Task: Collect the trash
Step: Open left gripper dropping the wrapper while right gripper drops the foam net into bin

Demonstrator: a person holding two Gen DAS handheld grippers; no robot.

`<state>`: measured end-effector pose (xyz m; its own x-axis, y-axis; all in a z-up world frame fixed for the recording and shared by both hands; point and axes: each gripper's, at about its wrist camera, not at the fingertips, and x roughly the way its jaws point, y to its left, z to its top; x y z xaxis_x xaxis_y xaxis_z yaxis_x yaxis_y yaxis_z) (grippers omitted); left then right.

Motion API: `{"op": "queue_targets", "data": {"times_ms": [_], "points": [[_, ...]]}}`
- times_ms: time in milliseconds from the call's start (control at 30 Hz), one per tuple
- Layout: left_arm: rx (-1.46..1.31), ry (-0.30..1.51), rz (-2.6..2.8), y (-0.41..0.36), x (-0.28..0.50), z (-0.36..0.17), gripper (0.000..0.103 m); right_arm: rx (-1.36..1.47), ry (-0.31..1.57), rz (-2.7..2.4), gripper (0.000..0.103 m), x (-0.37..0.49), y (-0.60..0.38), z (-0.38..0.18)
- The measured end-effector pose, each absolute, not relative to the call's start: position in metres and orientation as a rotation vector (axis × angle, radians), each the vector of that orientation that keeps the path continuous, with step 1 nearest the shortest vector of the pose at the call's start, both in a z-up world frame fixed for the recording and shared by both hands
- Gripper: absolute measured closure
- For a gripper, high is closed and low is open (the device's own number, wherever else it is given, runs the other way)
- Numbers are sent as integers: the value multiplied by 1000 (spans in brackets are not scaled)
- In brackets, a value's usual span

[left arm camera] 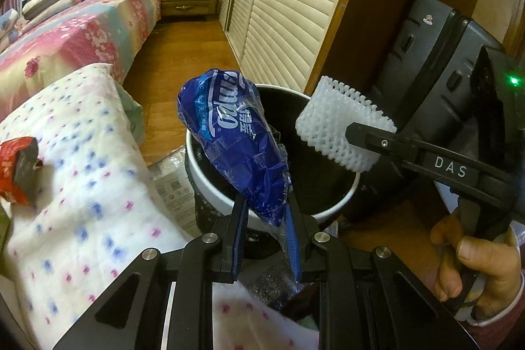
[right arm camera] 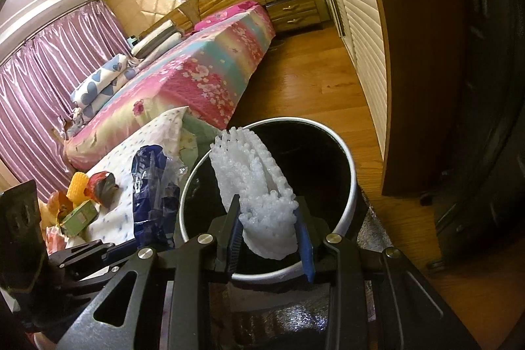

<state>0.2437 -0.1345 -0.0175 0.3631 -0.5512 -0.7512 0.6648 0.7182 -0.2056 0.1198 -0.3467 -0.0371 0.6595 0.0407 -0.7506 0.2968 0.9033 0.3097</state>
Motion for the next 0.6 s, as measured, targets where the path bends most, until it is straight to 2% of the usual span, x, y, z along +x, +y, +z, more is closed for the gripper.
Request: {"op": "queue_targets", "data": {"times_ms": [300,433,533,600], "points": [[143,928,-783,-160,260,-26,80,441,866,-161,71,132,-360,-46],[150,931,-769,-164,259,-26,68,446,866,-165,63,137,-363,-46],[137,926,-761,-162,255,-24,46,449,865,-178,58,139,-365,-45],[133,918,-753,-158,251,-24,46,459,863,-180,55,138,-366,-45]]}}
